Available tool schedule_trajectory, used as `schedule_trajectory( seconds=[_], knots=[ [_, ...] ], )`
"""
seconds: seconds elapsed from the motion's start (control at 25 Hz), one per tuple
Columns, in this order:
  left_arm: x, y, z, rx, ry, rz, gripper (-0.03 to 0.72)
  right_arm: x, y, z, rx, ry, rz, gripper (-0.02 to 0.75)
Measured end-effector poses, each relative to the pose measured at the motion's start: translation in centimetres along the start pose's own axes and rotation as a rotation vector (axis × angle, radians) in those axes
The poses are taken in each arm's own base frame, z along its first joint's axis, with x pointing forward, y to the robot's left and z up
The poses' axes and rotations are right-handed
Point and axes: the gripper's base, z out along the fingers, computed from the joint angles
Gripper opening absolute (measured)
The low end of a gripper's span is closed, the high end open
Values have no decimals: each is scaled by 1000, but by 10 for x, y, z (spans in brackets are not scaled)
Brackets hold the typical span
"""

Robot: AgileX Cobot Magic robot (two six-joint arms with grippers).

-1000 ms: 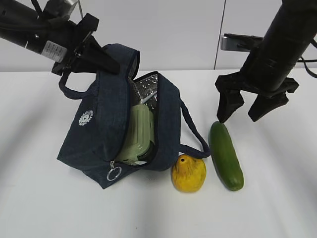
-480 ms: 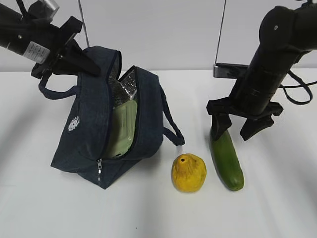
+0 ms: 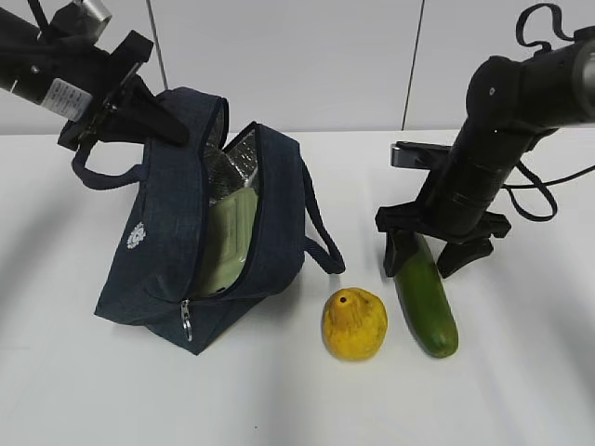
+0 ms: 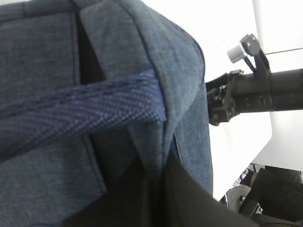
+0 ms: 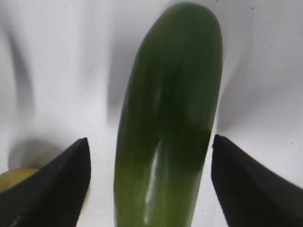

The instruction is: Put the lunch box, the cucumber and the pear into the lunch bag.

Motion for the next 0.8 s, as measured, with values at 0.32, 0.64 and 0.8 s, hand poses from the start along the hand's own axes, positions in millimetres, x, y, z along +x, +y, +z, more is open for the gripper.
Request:
schedule_trajectory(
  seconds=[0.32, 0.64, 0.8],
  knots=[
    [0, 0, 0, 5, 3, -2, 2, 0, -2, 16, -9, 33, 17, 512],
    [0, -1, 0, 6, 3, -2, 2, 0, -1, 15, -13, 44, 17, 420],
    [0, -1, 0, 6, 3, -2, 2, -7, 2, 2, -19, 70, 1, 420]
  ],
)
